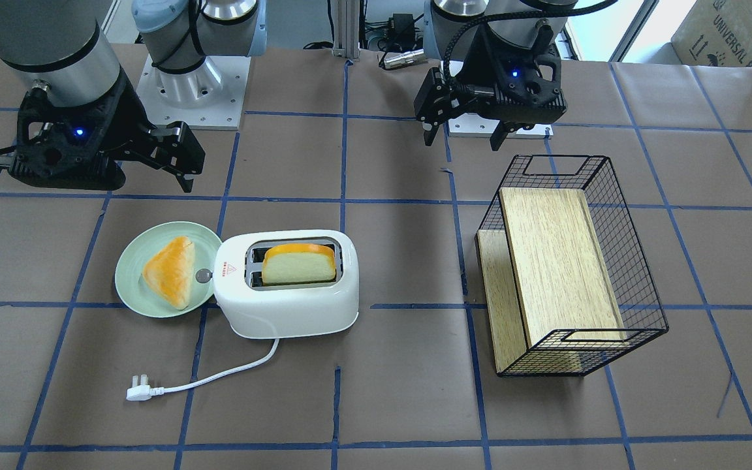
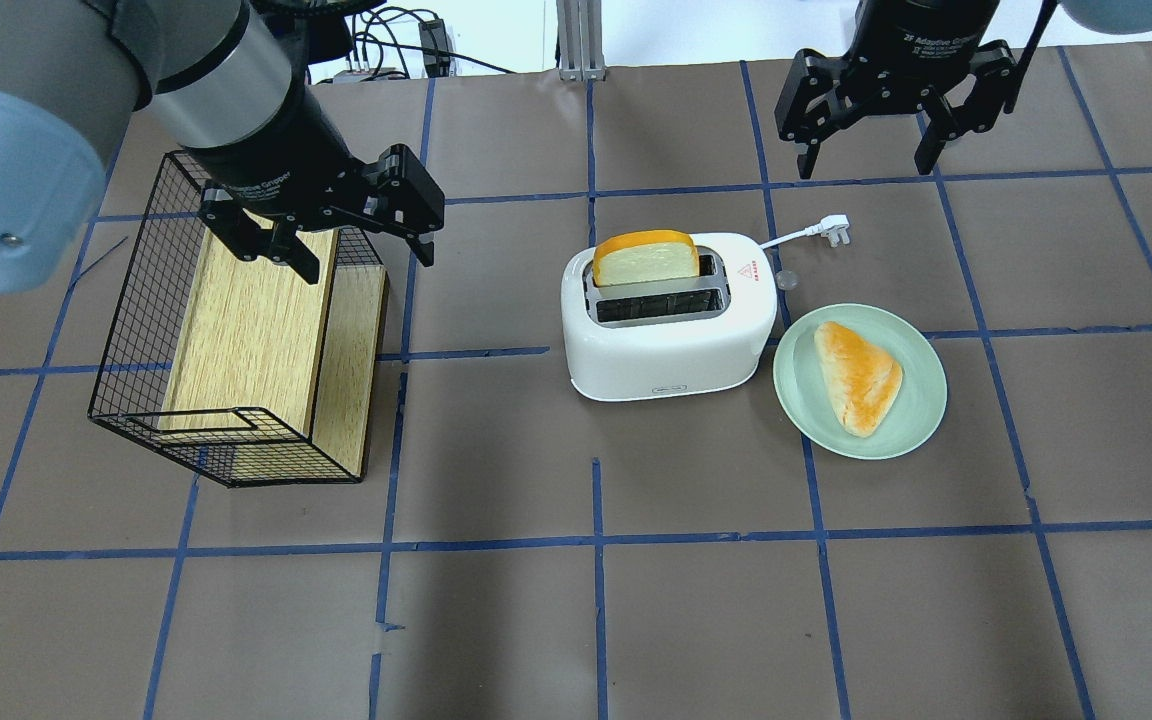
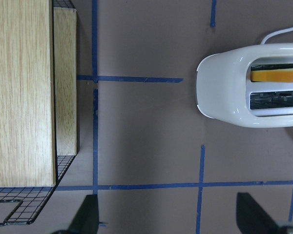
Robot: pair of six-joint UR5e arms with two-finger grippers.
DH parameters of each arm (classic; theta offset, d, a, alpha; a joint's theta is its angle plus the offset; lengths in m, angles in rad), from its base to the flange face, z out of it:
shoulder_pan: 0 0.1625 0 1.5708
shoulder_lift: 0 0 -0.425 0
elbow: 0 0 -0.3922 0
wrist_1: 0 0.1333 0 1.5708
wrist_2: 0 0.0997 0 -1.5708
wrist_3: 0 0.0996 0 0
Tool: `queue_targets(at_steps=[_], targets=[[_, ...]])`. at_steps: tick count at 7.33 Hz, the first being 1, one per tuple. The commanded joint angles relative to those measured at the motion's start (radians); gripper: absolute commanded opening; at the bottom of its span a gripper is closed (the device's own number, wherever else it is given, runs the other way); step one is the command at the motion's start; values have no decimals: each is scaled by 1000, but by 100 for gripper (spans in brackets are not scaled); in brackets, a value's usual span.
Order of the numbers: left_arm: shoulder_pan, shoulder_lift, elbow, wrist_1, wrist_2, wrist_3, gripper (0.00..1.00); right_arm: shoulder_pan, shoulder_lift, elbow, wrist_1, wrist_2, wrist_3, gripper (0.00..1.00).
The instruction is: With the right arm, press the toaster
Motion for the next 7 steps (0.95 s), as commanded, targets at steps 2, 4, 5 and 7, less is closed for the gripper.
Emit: queue_targets(at_steps=[2,4,5,7], targets=[[0,0,0,0,0,0,100,-15,6,-6,27,18,0,87],[0,0,0,0,0,0,100,-18,7,-8,22,19,-19,26],[0,0,0,0,0,0,100,-16,5,-12,-42,9,-23,7],[0,0,0,0,0,0,100,-15,6,-2,-81,16,-190,4]])
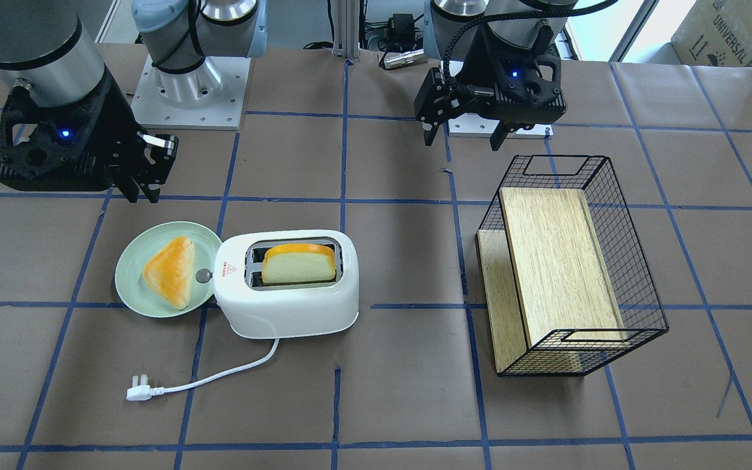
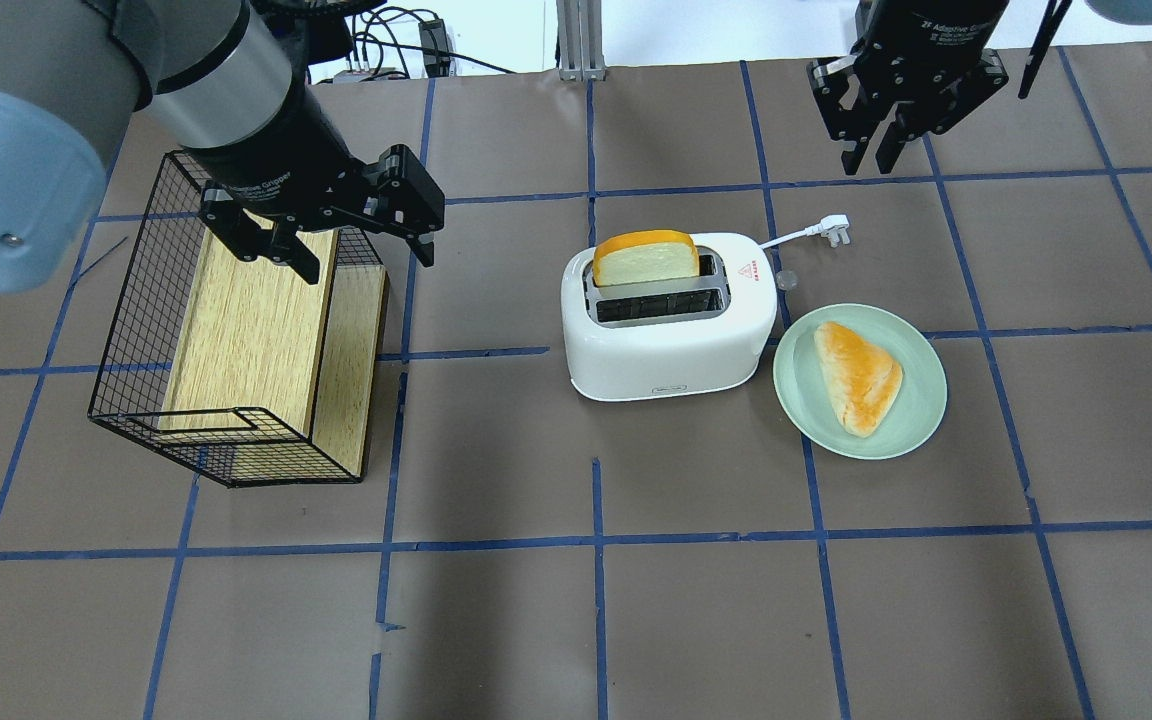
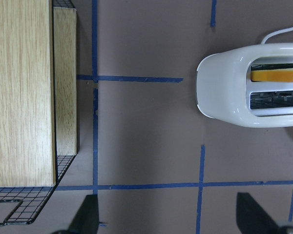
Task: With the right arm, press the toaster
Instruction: 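Close the right gripper and move it toward the toaster's lever side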
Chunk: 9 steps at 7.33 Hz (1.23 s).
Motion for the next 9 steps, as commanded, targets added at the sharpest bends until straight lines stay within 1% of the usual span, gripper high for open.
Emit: queue_targets(at_steps=[1,3,4,5,8,9], targets=[[0,0,0,0,0,0,100,4,-3,10,-25,-7,-197,3],[0,0,0,0,0,0,100,5,23,27,-28,4,-542,2],[0,0,0,0,0,0,100,5,27,72,-76,2,-648,1],[0,0,0,0,0,0,100,4,30,131,-168,2,-812,1],[0,0,0,0,0,0,100,10,23,312,-406,-1,-1087,2],[0,0,0,0,0,0,100,10,14,384,-434,-4,-1219,1]])
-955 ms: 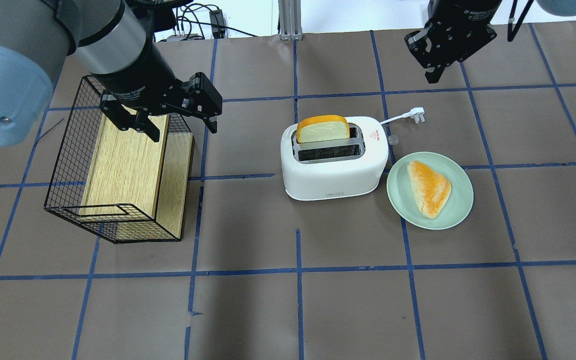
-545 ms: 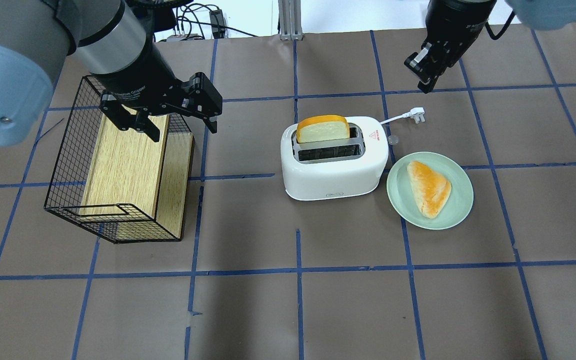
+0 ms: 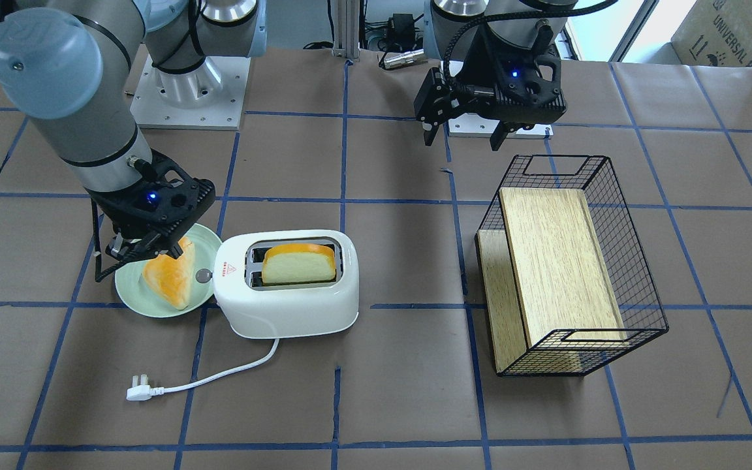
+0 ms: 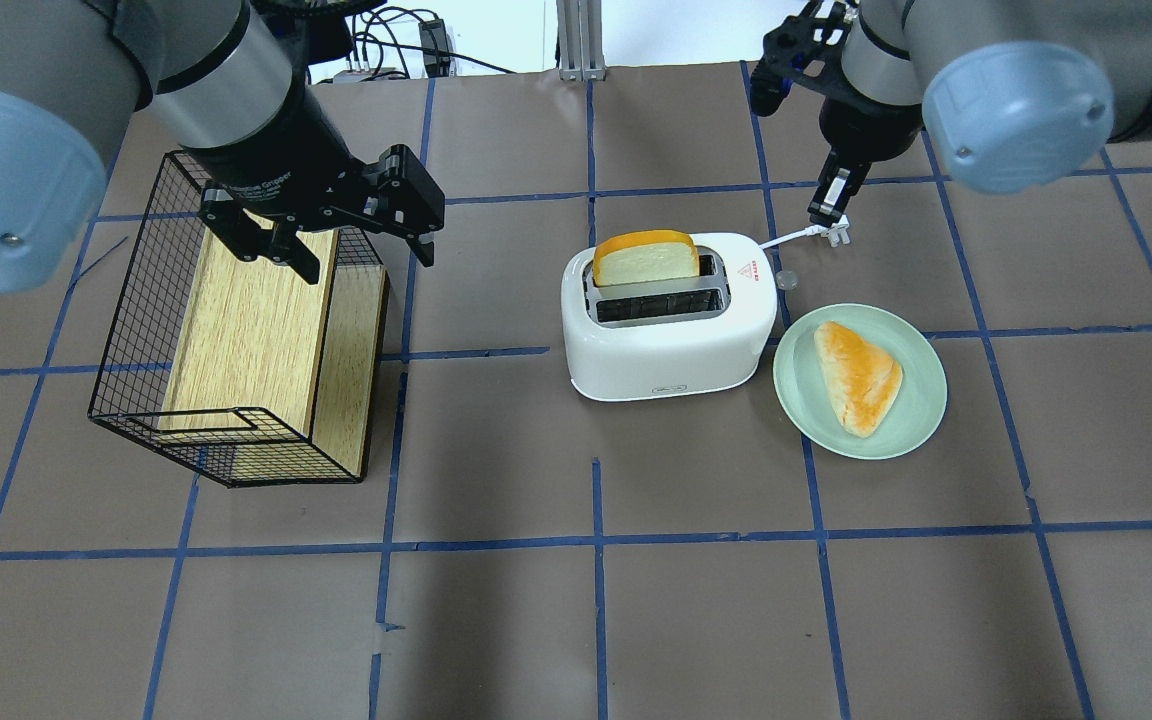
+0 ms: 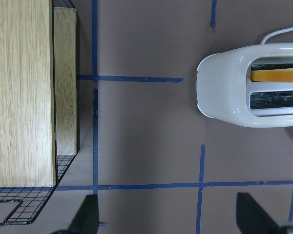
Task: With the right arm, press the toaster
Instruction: 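Close the right gripper and move it toward the toaster's lever side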
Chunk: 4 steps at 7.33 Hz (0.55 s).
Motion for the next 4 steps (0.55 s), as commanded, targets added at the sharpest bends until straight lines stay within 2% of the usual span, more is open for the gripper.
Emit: queue_targets(at_steps=[1,4], targets=[[0,0,0,0,0,0,100,2,-9,132,-166,1,-229,1],[0,0,0,0,0,0,100,2,2,170,-205,4,-373,2]])
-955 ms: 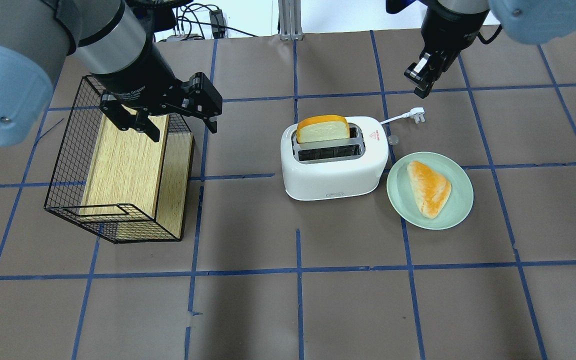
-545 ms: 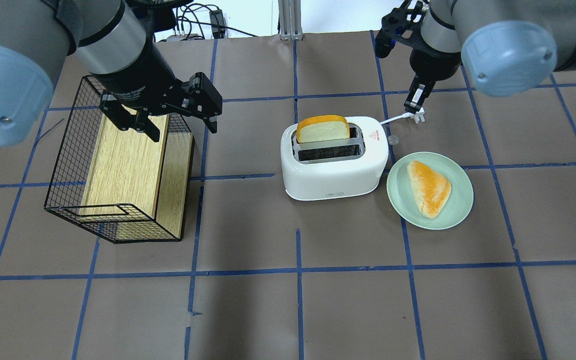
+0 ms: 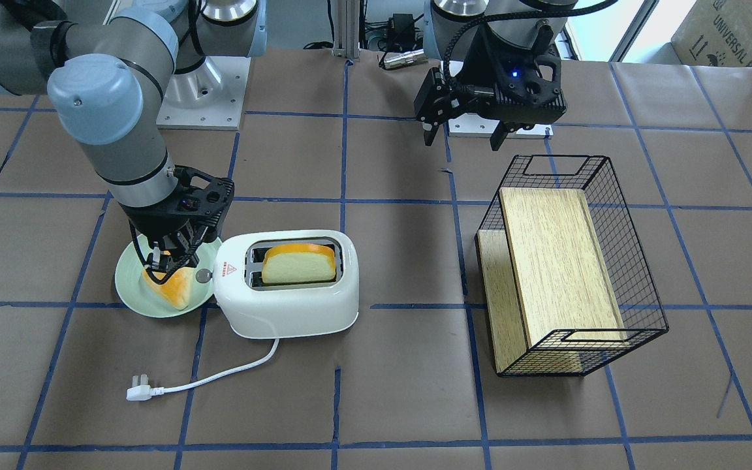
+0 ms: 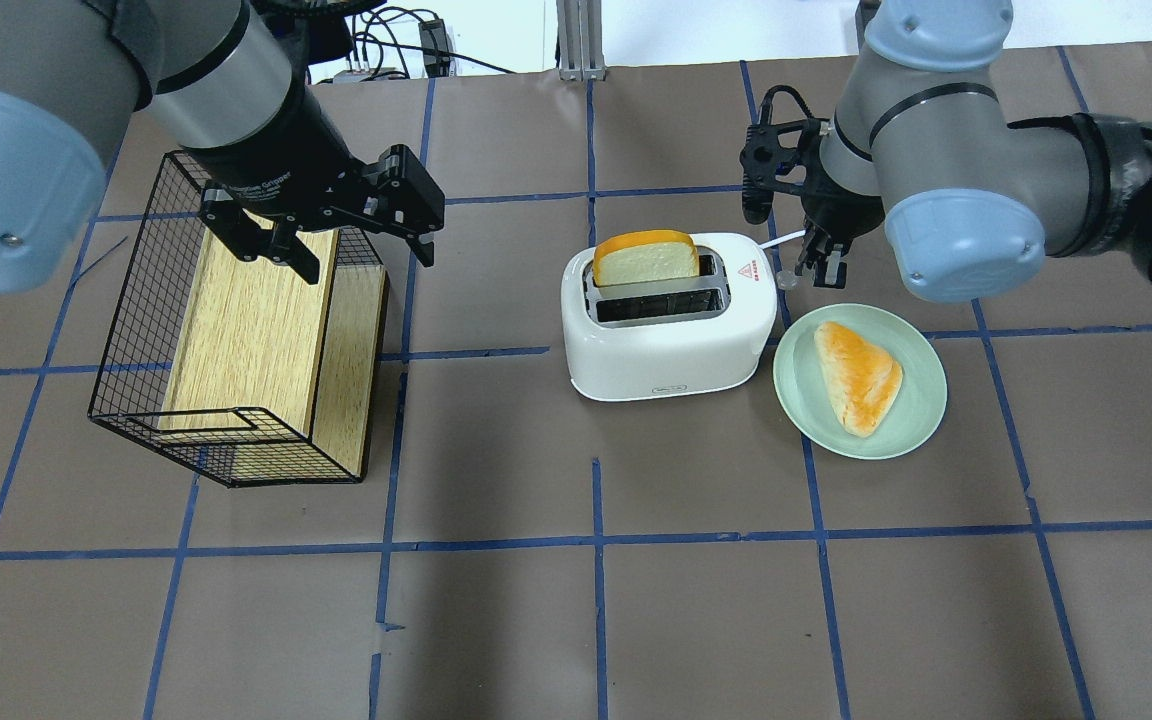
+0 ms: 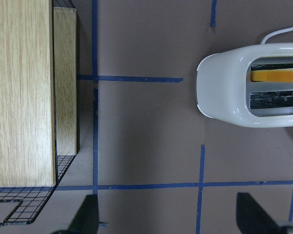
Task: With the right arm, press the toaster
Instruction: 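Lower the closed right gripper onto the toaster lever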
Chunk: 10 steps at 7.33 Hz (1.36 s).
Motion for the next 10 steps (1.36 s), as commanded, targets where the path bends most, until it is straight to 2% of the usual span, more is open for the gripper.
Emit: queue_targets(at_steps=[1,10], targets=[[0,0,1,0,0,0,100,0,7,13,-37,1,-107,2],[0,0,0,0,0,0,100,0,41,16,-81,33,-183,2]])
